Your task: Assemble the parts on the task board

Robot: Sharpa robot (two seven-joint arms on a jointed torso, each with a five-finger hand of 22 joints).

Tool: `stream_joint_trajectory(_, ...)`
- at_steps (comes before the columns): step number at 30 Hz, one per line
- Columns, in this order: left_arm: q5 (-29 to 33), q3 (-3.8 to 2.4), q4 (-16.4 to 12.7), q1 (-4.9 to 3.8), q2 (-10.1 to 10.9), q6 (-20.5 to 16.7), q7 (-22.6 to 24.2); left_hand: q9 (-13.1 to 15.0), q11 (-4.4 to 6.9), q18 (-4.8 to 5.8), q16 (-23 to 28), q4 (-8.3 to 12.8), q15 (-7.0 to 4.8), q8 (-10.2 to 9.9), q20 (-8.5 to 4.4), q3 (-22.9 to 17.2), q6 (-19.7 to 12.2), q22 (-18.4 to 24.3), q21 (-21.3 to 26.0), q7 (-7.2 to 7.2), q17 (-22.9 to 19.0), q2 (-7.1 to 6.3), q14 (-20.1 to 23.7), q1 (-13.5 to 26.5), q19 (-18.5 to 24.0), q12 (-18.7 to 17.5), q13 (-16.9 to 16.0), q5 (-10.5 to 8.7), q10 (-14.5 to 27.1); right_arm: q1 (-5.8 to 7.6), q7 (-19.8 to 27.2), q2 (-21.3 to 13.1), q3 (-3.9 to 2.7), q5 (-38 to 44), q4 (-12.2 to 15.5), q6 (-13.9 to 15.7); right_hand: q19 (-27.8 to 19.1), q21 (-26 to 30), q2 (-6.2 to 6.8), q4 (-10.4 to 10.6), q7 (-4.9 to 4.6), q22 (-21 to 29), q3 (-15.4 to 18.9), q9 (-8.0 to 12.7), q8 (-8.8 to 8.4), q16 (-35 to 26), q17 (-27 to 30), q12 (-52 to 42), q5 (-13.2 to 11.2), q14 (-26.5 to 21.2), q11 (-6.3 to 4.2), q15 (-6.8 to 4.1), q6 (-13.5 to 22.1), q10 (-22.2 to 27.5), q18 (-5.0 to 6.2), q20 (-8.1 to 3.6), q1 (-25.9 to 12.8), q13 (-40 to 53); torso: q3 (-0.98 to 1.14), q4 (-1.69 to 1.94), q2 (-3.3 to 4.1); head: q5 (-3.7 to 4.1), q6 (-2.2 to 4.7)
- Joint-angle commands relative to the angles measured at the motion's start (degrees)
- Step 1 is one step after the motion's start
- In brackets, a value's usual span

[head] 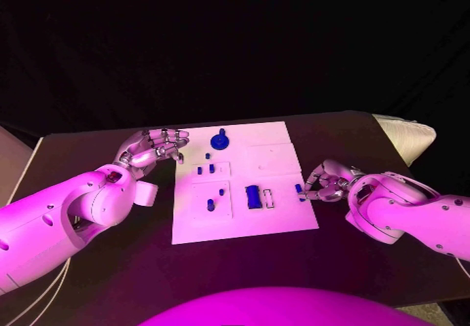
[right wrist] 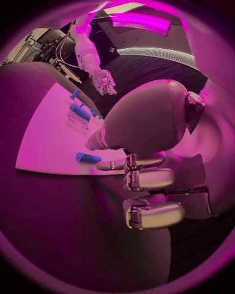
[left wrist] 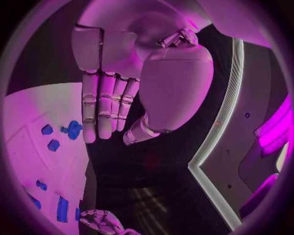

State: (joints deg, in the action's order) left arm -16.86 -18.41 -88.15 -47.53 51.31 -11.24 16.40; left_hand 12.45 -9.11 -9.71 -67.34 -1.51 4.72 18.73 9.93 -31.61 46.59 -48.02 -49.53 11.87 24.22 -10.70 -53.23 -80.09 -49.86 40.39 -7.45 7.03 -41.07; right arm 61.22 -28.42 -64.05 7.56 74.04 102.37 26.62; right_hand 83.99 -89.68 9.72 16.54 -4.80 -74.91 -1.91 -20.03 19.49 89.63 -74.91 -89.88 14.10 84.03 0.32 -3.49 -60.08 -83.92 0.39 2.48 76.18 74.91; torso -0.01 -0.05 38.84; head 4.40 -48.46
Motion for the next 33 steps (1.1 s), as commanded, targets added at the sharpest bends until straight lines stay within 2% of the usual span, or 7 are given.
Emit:
stream_joint_trajectory(1, 0.37, -0.05, -0.2, 0.07, 0.0, 0.59, 0.64, -0.11, 0.13, -0.83, -0.22, -0.15, 0.06, 0.29, 0.18, 0.35, -0.42, 0.1, 0.38, 0.31, -0.09, 0.09, 0.46, -0.21, -0.38, 0.35, 0.07, 0.36, 0.36, -0.24, -1.44, 0.46, -0.03, 2.38, -0.16, -0.33, 6.01, -0.32, -0.05, 0.33, -0.09, -15.09, 0.2, -0.08, 0.03, -0.17, -13.61, -0.12, 0.15, 5.64, 0.26, 0.26, -0.43, -6.08, -0.39, 0.31, -1.05, 15.09, -0.16, 0.04, 0.03, -0.06, -0.09)
stream_joint_trajectory(8, 0.37, -0.05, -0.26, 0.11, 0.07, 0.67, 0.48, -0.11, 0.13, -0.83, -0.22, -0.15, 0.06, 0.29, 0.18, 0.35, -0.42, 0.1, 0.38, 0.31, -0.09, 0.09, 0.46, -0.21, -0.38, 0.35, 0.07, 0.36, 0.36, -0.6, -1.83, 1.69, -0.02, 2.91, -0.67, -0.26, 6.01, -0.32, -0.06, 0.33, -0.07, -15.09, 0.24, -0.11, 0.07, -0.15, -13.66, -0.12, 0.15, 5.65, 0.23, 0.25, -0.5, -6.08, -0.39, 0.31, -1.26, 15.09, -0.08, -0.05, 0.06, -0.31, -0.32)
stream_joint_trajectory(22, 0.37, -0.05, -0.36, 0.12, 0.26, 0.76, 0.37, -0.11, 0.13, -0.83, -0.22, -0.15, 0.06, 0.29, 0.18, 0.35, -0.42, 0.1, 0.38, 0.31, -0.09, 0.09, 0.46, -0.21, -0.38, 0.35, 0.07, 0.36, 0.36, -1.24, -4.36, 4.3, 0.0, 8.23, -3.67, -2.67, 6.01, -0.32, -0.32, 0.04, 0.23, -15.09, -0.68, -0.27, 0.21, -0.12, -13.76, -0.12, 0.39, 5.67, -0.03, 0.04, -0.69, -6.08, -0.39, 0.17, 0.14, 15.09, -0.13, -0.06, -0.05, -0.9, -0.69)
stream_joint_trajectory(26, 0.37, -0.05, -0.38, 0.12, 0.31, 0.78, 0.35, -0.14, 0.14, -0.84, -0.25, -0.16, 0.05, 0.37, 0.18, 0.34, -0.46, 0.12, 0.4, 0.31, -0.11, 0.1, 0.48, -0.23, -0.4, 0.42, 0.1, 0.38, 0.4, -1.4, -5.36, 5.01, 0.02, 9.38, -4.4, -3.04, 6.01, -0.32, -0.39, 0.02, 0.37, -15.09, -1.36, -0.37, 0.32, -0.11, -13.79, -0.12, 1.42, 5.68, -0.16, -0.07, -0.86, -6.08, -0.39, 0.07, 1.12, 15.09, -0.13, -0.14, -0.05, -1.01, -0.71)
stream_joint_trajectory(29, 0.37, -0.05, -0.39, 0.12, 0.33, 0.8, 0.33, -0.14, 0.14, -0.84, -0.25, -0.16, 0.05, 0.37, 0.18, 0.34, -0.46, 0.12, 0.4, 0.31, -0.11, 0.1, 0.48, -0.23, -0.4, 0.42, 0.1, 0.38, 0.4, -1.52, -5.73, 5.47, 0.04, 9.91, -4.58, -3.07, 6.01, -0.32, -0.77, -0.05, 0.66, -15.09, -4.49, -0.45, 0.39, -0.12, -13.76, -0.12, 0.23, 5.67, -0.44, -0.35, -1.13, -6.08, -0.39, -0.27, 3.99, 15.09, -0.1, -0.12, -0.02, -0.99, -0.73)
stream_joint_trajectory(31, 0.37, -0.05, -0.39, 0.12, 0.34, 0.82, 0.31, -0.14, 0.14, -0.84, -0.25, -0.16, 0.05, 0.37, 0.18, 0.34, -0.46, 0.12, 0.4, 0.31, -0.11, 0.1, 0.48, -0.23, -0.4, 0.42, 0.1, 0.38, 0.4, -1.59, -5.79, 5.68, 0.04, 10.11, -4.47, -2.87, 6.01, -0.32, -0.7, -0.28, 0.9, -15.09, -7.44, -0.49, 0.47, -0.11, -13.79, -0.12, 0.77, 5.68, -0.67, -0.56, -1.44, -6.08, -0.39, -0.42, 5.85, 15.09, -0.08, -0.13, -0.04, -1.02, -0.7)
stream_joint_trajectory(33, 0.37, -0.05, -0.4, 0.12, 0.36, 0.82, 0.29, -0.14, 0.14, -0.84, -0.25, -0.16, 0.05, 0.37, 0.18, 0.34, -0.46, 0.12, 0.4, 0.31, -0.11, 0.1, 0.48, -0.23, -0.4, 0.42, 0.1, 0.38, 0.4, -1.67, -5.77, 5.82, 0.05, 10.19, -4.23, -2.6, 6.01, -0.32, -0.5, -0.28, 0.99, -15.09, -8.71, -0.54, 0.55, -0.09, -13.86, -0.12, 1.24, 5.7, -0.76, -0.62, -1.63, -6.08, -0.39, -0.48, 6.19, 15.09, -0.07, -0.14, -0.03, -0.99, -0.68)
